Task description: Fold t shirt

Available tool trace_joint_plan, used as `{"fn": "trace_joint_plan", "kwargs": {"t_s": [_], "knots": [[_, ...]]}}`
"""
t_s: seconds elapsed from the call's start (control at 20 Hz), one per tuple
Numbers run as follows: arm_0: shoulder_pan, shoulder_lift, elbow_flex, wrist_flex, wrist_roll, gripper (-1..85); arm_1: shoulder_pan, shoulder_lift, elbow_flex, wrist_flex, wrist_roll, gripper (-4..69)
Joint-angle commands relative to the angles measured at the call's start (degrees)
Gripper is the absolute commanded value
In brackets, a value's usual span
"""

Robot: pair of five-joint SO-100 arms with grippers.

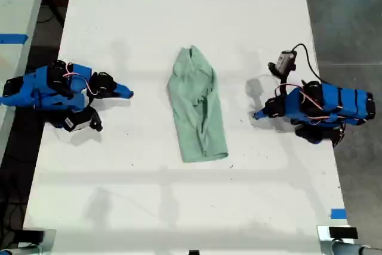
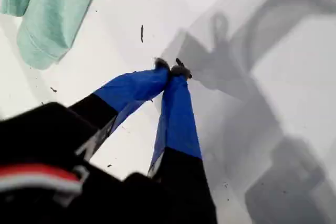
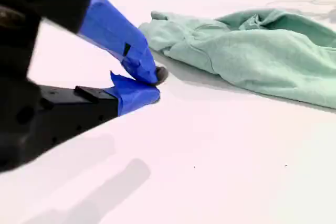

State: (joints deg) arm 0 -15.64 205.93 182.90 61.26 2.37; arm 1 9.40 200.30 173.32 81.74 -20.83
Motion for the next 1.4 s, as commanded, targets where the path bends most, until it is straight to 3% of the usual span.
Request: {"fn": "trace_joint_plan", "kwargs": {"t_s": [0.0,0.45,0.65,1.0,1.05,1.1,1.15,1.35], "knots": [[0.00,0.35,0.79,-0.53,0.26,-0.2,-0.26,0.53,0.97,-0.35,-0.88,1.0],[0.88,0.35,0.18,-0.18,-1.58,-0.2,0.35,0.53,0.62,-0.53,-2.99,0.8],[6.50,-12.04,-16.44,4.13,-11.51,-0.2,-3.08,-0.62,-6.94,0.62,1.58,0.8],[19.95,-66.09,-62.14,0.53,-15.47,-0.1,-12.66,-52.73,-51.68,3.60,10.55,1.6],[21.45,-73.56,-68.73,0.44,-15.47,4.3,-14.15,-58.89,-56.78,3.69,11.16,5.6],[22.85,-81.21,-75.23,0.53,-14.85,9.0,-15.47,-65.04,-61.70,3.69,11.60,17.0],[23.82,-88.59,-81.39,0.44,-12.57,11.7,-16.88,-70.93,-66.36,3.69,11.69,21.4],[24.96,-108.11,-94.31,-3.78,-8.35,14.2,-20.30,-90.00,-82.00,3.69,11.43,23.8]]}}
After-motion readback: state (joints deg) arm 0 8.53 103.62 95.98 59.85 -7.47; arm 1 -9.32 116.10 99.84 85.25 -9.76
